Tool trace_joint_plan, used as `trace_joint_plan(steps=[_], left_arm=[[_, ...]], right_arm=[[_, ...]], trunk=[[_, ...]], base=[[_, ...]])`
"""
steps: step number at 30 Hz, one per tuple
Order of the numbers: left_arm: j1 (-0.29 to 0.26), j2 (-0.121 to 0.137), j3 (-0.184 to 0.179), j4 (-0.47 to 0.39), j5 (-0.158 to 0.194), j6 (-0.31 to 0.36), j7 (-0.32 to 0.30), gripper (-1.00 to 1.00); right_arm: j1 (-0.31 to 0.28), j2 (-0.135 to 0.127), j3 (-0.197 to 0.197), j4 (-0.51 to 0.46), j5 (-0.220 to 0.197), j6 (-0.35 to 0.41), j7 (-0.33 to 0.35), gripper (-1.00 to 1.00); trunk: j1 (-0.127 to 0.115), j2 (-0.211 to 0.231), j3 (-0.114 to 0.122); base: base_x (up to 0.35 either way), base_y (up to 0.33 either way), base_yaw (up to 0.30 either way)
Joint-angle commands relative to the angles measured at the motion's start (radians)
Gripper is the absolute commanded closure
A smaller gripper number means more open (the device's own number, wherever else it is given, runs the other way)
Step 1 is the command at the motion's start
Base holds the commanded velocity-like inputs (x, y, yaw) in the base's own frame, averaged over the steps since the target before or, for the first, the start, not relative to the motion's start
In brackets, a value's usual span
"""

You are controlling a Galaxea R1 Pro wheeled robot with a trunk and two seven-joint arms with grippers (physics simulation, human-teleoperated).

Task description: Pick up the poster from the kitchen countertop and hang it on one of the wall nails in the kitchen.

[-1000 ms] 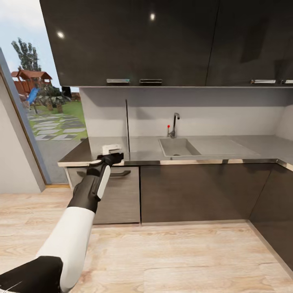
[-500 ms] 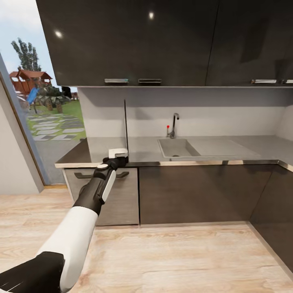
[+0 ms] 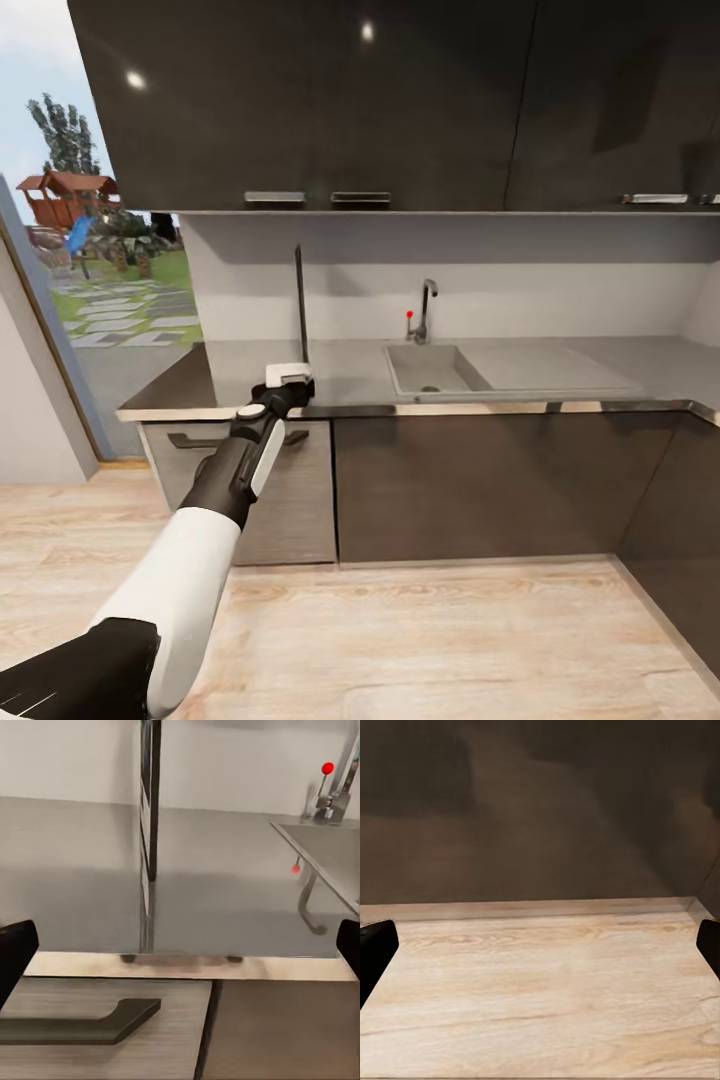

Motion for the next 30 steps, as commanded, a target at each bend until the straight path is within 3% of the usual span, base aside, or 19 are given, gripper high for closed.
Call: trace_joint_plan(steps=[1,5,12,19,30], left_arm=[[-0.001,0.000,-0.002,0.008,-0.001,-0.014,0.006,-1.00],[-0.001,0.000,-0.002,0.043,-0.003,-0.051,0.008,-1.00],[-0.001,0.000,-0.003,0.149,-0.006,-0.177,0.010,-1.00],[-0.001,0.000,-0.003,0.178,-0.007,-0.209,0.014,-1.00],[-0.001,0.000,-0.003,0.211,-0.007,-0.233,0.015,-1.00]], right_arm=[[0.000,0.000,0.001,0.011,0.001,-0.001,0.000,-1.00],[0.000,0.000,0.001,0.020,0.001,-0.001,0.000,-1.00],[0.000,0.000,0.002,0.027,0.001,-0.001,0.000,-1.00],[0.000,0.000,0.002,0.028,0.001,-0.002,0.000,-1.00],[0.000,0.000,-0.001,0.027,0.001,-0.003,0.001,-1.00]], trunk=[[0.000,-0.001,-0.001],[0.000,-0.001,-0.001],[0.000,-0.001,-0.001],[0.000,-0.001,-0.001],[0.000,-0.001,-0.001]], base=[[0.068,-0.027,0.000],[0.040,-0.016,0.000],[0.031,-0.003,0.000],[0.221,0.000,0.000],[0.070,0.000,0.000]])
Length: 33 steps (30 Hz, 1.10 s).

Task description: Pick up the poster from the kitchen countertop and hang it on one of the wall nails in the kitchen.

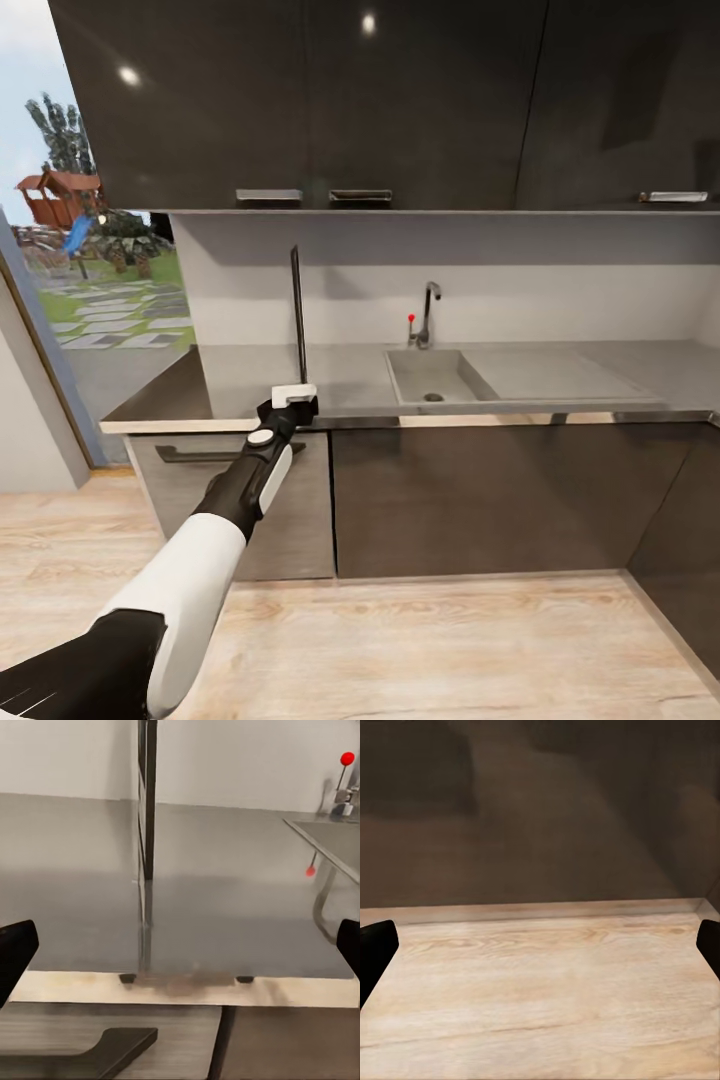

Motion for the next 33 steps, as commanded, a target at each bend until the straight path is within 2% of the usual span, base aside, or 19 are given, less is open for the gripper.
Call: trace_joint_plan(steps=[1,5,10,15,23,33], left_arm=[[0.000,0.000,-0.002,0.008,-0.001,-0.012,0.006,-1.00],[0.000,0.000,-0.002,0.042,-0.002,-0.047,0.006,-1.00],[0.000,0.000,-0.002,0.052,-0.002,-0.057,0.006,-1.00],[0.000,0.000,-0.002,0.055,-0.002,-0.060,0.007,-1.00],[0.000,0.000,-0.002,0.056,-0.002,-0.062,0.007,-1.00],[0.000,0.000,-0.002,0.056,-0.002,-0.062,0.007,-1.00]], right_arm=[[0.000,0.000,0.000,-0.001,0.001,-0.001,0.000,-1.00],[0.000,0.000,0.001,0.000,0.001,-0.001,0.000,-1.00],[0.000,0.000,0.002,0.001,0.001,0.000,0.000,-1.00],[0.000,0.000,0.002,0.002,0.001,0.000,0.000,-1.00],[0.000,0.000,0.001,0.025,0.001,-0.001,0.000,-1.00],[0.000,0.000,0.000,0.030,0.001,-0.001,0.000,-1.00]], trunk=[[0.000,0.000,-0.001],[0.000,0.000,-0.001],[0.000,0.000,-0.001],[0.000,0.000,-0.001],[0.000,0.000,-0.001],[0.000,0.000,-0.001]], base=[[0.218,0.000,0.000],[0.240,0.000,0.000],[0.097,0.000,0.000],[0.068,0.000,0.000],[0.238,0.000,0.000],[0.068,0.020,0.000]])
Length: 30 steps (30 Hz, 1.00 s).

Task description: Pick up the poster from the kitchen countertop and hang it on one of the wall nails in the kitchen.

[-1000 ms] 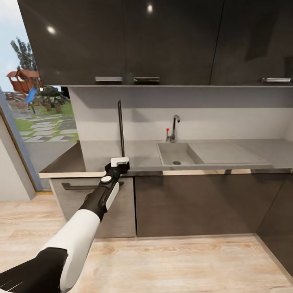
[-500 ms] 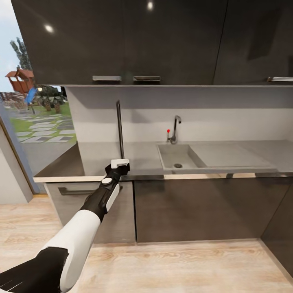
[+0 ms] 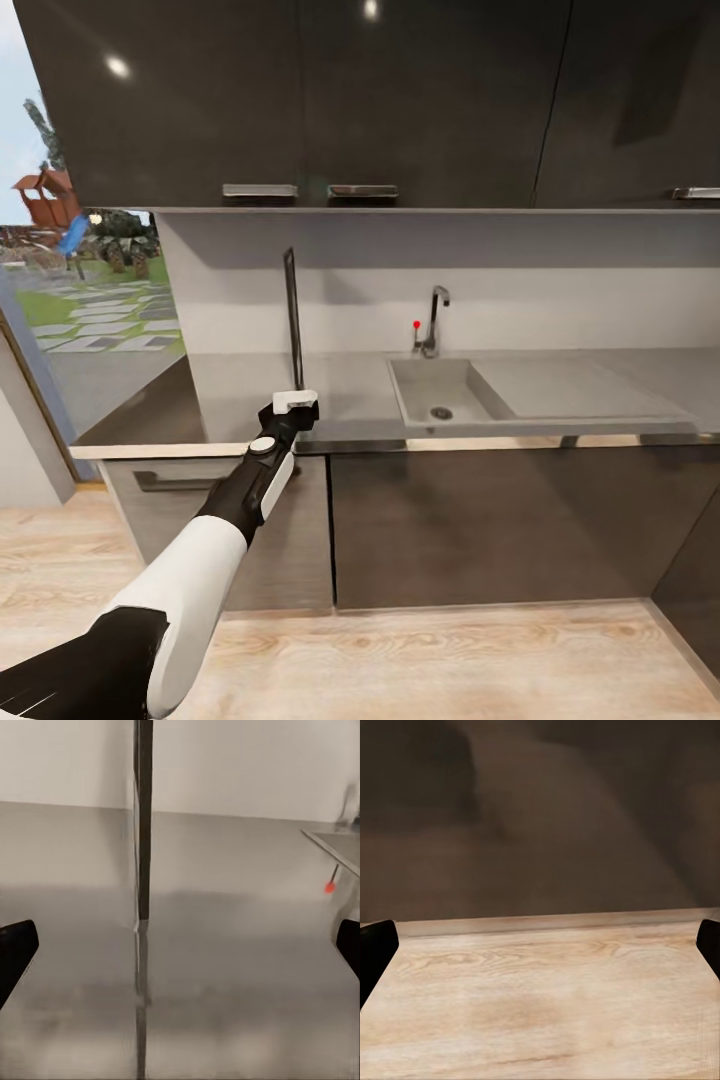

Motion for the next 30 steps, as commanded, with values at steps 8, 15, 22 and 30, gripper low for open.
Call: trace_joint_plan(steps=[8,15,22,30], left_arm=[[0.000,0.000,-0.001,0.044,-0.002,-0.035,0.006,-1.00],[0.000,0.000,-0.001,0.100,-0.002,-0.118,0.006,-1.00],[0.000,0.000,-0.001,0.108,-0.002,-0.131,0.006,-1.00],[0.000,0.000,-0.001,0.110,-0.002,-0.135,0.006,-1.00]], right_arm=[[0.000,0.000,-0.001,-0.001,0.001,-0.001,0.000,-1.00],[0.000,0.000,-0.001,0.000,0.001,-0.001,0.000,-1.00],[0.000,0.000,-0.001,0.001,0.001,-0.001,-0.001,-1.00],[0.000,0.000,0.000,0.001,0.001,-0.001,-0.002,-1.00]], trunk=[[0.000,0.000,-0.001],[0.000,0.000,-0.001],[0.000,0.000,-0.001],[0.000,0.000,-0.001]], base=[[0.083,0.053,0.000],[0.006,0.004,0.000],[0.000,0.000,0.000],[0.071,0.011,0.000]])
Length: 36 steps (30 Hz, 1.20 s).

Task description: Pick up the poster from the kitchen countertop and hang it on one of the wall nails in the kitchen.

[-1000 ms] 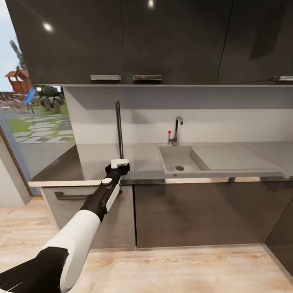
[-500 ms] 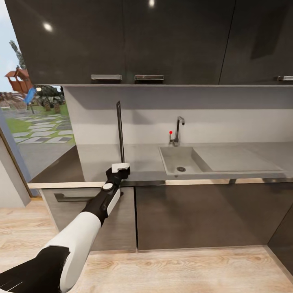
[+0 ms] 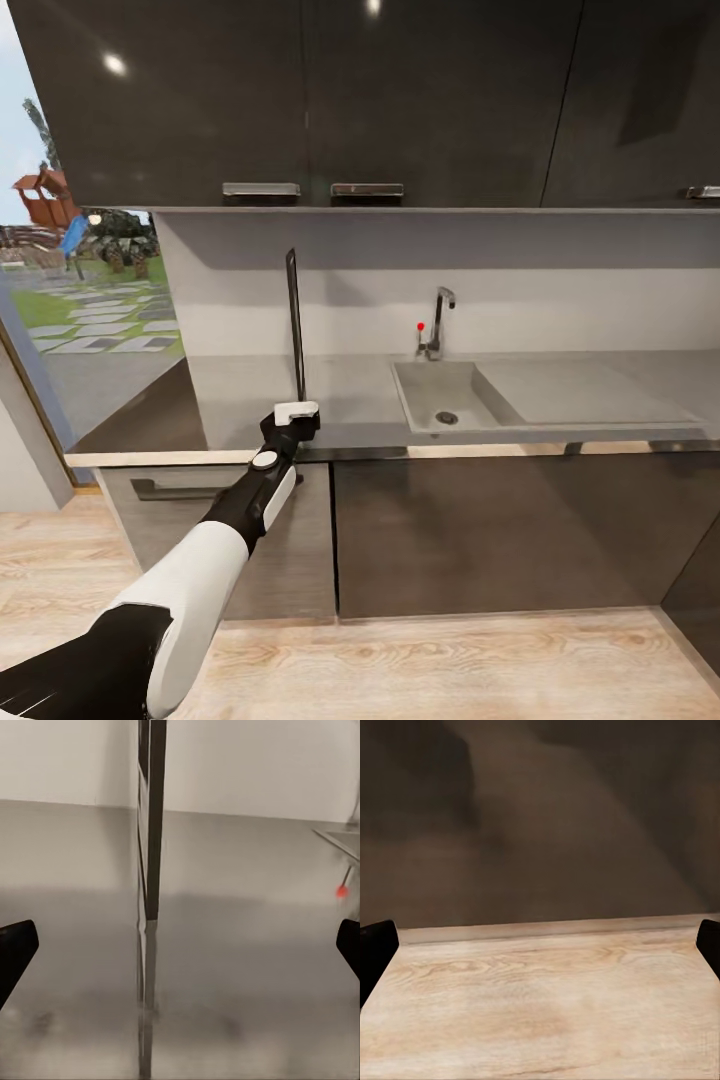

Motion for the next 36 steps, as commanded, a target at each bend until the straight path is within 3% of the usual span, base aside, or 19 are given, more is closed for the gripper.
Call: trace_joint_plan(steps=[1,36], left_arm=[[-0.001,0.000,-0.002,0.001,-0.001,-0.004,0.005,-1.00],[-0.001,0.000,-0.002,0.000,-0.001,-0.006,0.015,-1.00]], right_arm=[[0.000,0.000,0.000,-0.001,0.001,-0.001,0.000,-1.00],[0.000,0.000,0.000,-0.001,0.001,-0.001,0.000,-1.00]], trunk=[[0.000,0.000,-0.001],[0.000,0.000,-0.001]], base=[[0.228,0.047,0.000],[0.109,0.004,0.000]])
